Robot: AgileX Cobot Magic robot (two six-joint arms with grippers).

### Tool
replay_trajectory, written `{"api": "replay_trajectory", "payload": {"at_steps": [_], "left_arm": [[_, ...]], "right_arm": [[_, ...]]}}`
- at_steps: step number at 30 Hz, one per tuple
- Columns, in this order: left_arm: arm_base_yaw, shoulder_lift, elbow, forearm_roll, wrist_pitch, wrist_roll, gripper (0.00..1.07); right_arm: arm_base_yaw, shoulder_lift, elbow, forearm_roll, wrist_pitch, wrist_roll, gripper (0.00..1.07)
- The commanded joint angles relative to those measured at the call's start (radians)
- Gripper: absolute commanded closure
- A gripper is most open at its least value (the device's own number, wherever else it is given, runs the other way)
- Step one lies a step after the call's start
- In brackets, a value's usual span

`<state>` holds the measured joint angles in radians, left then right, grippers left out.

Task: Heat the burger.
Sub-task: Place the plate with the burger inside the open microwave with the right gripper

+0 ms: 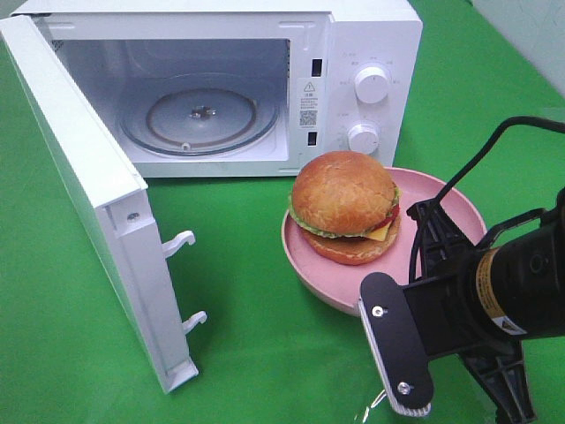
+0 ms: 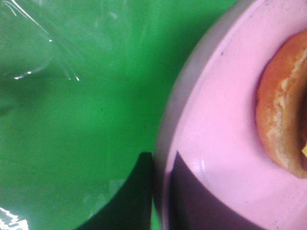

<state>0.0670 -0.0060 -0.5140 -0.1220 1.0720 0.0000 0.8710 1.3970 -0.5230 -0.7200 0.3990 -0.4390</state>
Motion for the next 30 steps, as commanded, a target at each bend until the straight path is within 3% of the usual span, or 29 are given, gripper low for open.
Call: {"api": "replay_trajectory", "payload": {"at_steps": [1, 8, 10, 12, 22, 23, 30], "left_arm": [[0.003, -0.015, 0.000, -0.005, -0.007, -0.009, 0.10], [0.003, -0.015, 0.000, -0.005, -0.007, -0.009, 0.10], [0.003, -0.015, 0.000, -0.005, -0.007, -0.009, 0.10], [0.003, -0.015, 0.000, -0.005, -0.007, -0.009, 0.10], [0.003, -0.015, 0.000, -0.005, -0.007, -0.009, 0.10], [0.003, -0.015, 0.000, -0.005, -0.007, -0.009, 0.10], [0.003, -0.015, 0.000, -0.005, -0.007, -0.009, 0.10]], "right_arm": [[-0.027, -0.011, -0.004, 0.011, -0.072, -0.086, 1.07], [-0.084, -0.011, -0.033, 0.163, -0.151, -0.419, 1.07], [-0.101, -0.011, -0.036, 0.238, -0.171, -0.544, 1.07], [-0.132, -0.011, -0.049, 0.417, -0.176, -0.769, 1.07], [-0.220, -0.011, -0.102, 0.631, -0.173, -1.060, 1.07], [-0.243, -0.011, -0.114, 0.698, -0.159, -1.114, 1.07], [-0.261, -0.011, -0.149, 0.676, -0.094, -1.177, 1.07]]}}
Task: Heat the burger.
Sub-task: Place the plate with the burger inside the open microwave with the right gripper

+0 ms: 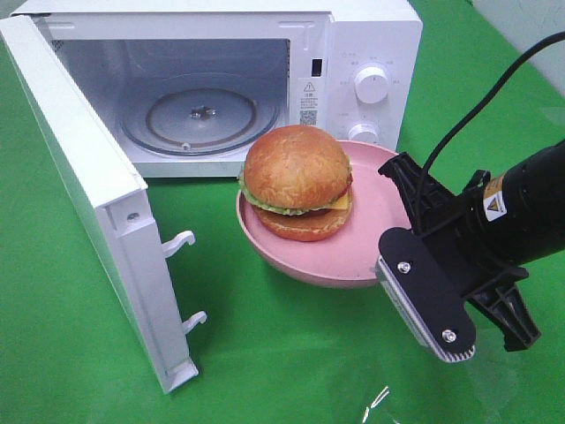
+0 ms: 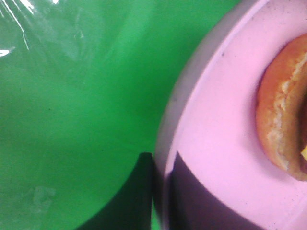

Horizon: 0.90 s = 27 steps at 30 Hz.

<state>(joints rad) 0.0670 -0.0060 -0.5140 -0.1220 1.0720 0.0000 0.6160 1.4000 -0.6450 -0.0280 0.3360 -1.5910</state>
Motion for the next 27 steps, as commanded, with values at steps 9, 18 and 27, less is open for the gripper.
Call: {"api": "replay_trajectory", "payload": {"at_steps": [9, 18, 27], "left_arm": [[0.003, -0.015, 0.000, -0.005, -0.007, -0.009, 0.10], [0.003, -0.015, 0.000, -0.005, -0.007, -0.009, 0.10], [0.003, -0.015, 0.000, -0.005, -0.007, -0.009, 0.10]], "right_arm": [[-0.006, -0.010, -0.097, 0.006, 0.003, -0.013, 1.07], [-0.006, 0.018, -0.130, 0.008, 0.040, -0.013, 1.07], [0.033, 0.092, -0.227, 0.008, 0.074, -0.005, 1.07]]}}
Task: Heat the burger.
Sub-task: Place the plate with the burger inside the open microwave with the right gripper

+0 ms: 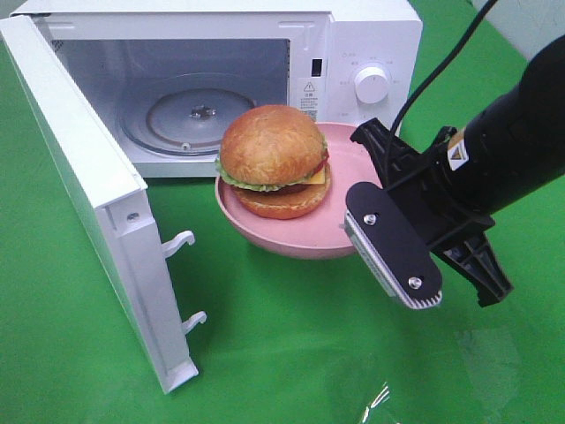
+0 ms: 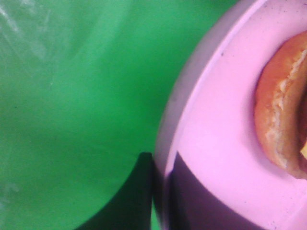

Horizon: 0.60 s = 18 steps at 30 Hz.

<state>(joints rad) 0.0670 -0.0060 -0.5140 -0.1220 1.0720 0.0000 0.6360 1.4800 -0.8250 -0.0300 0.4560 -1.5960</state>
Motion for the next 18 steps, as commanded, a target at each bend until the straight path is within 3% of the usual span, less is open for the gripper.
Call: {"api": "replay_trajectory", "payload": {"at_steps": [1, 18], "left_arm": [[0.003, -0.015, 0.000, -0.005, -0.007, -0.009, 0.10], [0.003, -0.015, 0.000, -0.005, -0.007, -0.009, 0.10]], "right_arm": [[0.013, 0.012, -0.047, 0.010, -0.046, 0.000, 1.07], [0.033, 0.167, -0.222, 0.037, -0.030, 0.018, 1.07]]}}
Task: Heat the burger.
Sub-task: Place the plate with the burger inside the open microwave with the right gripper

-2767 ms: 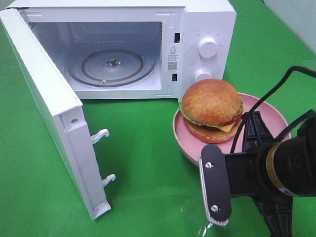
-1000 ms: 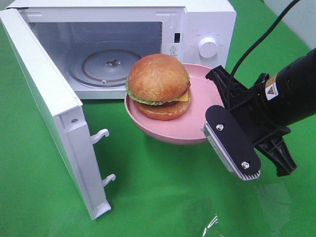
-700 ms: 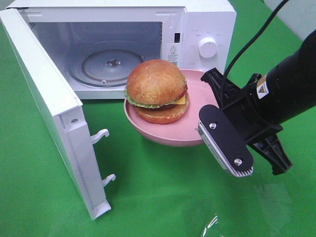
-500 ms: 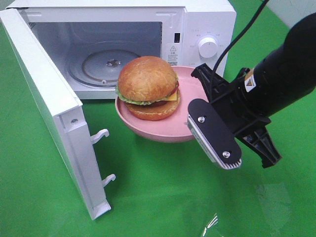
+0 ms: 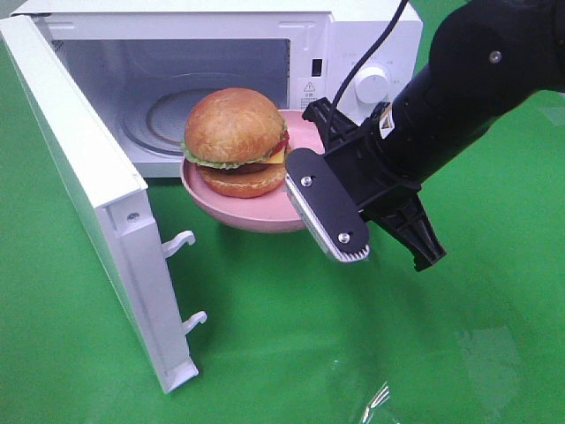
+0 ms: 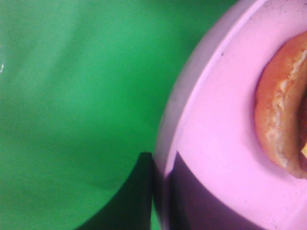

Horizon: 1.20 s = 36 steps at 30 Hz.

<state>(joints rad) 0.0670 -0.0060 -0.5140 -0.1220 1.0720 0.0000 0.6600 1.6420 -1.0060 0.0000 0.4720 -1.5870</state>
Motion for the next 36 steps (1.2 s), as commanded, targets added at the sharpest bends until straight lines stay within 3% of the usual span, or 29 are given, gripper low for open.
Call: {"api": "replay_trajectory", "payload": {"at_steps": [1, 36], "left_arm": [[0.003, -0.015, 0.000, -0.005, -0.007, -0.009, 0.10], [0.003, -0.015, 0.000, -0.005, -0.007, -0.010, 0.10]], "right_arm": [[0.009, 0.005, -0.041, 0.007, -0.046, 0.009, 1.07], [0.067, 0.259, -0.369, -0.031, -0.014, 0.185, 1.07]]}}
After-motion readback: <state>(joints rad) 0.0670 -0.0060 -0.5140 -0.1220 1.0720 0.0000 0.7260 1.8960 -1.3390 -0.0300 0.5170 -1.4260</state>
